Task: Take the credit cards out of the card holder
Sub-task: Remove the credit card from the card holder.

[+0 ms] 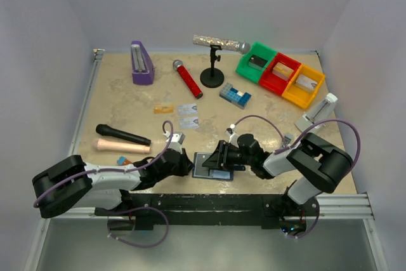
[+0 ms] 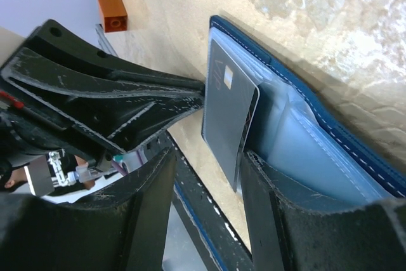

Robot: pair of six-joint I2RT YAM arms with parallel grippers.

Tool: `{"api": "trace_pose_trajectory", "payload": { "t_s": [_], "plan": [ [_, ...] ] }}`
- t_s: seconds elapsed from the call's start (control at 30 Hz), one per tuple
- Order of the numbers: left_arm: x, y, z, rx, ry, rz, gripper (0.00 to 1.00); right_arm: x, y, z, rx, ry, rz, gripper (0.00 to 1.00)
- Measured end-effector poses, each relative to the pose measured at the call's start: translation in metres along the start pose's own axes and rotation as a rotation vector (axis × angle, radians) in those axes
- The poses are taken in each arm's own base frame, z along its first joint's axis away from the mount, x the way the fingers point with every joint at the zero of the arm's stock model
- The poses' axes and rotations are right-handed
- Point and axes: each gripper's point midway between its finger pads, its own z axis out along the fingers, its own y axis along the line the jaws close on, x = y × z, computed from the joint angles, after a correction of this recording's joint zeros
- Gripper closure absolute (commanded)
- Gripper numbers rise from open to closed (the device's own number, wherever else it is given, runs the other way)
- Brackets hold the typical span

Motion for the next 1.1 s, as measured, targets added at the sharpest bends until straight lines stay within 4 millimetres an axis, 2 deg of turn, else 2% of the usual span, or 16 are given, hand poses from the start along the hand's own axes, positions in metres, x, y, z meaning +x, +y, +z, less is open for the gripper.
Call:
{"api": "trace_pose_trajectory", "payload": {
  "t_s": [0.53,0.7,1.1],
  "plan": [
    [0.001,-0.002,0.001,0.019,-0.003,-0.004,0.9,-0.004,0.014,0.005,-0.056,0.005,-0.022,0.52],
    [0.001,-0.002,0.001,0.016,-0.002,-0.003,1.0,-0.001,0.011,0.007,-0.048,0.027,-0.013,0.53],
    [0.002,-0.001,0.0,0.02,-0.004,-0.031,1.0,0.001,0.023,-0.011,-0.033,0.03,-0.055,0.55]
  ]
}}
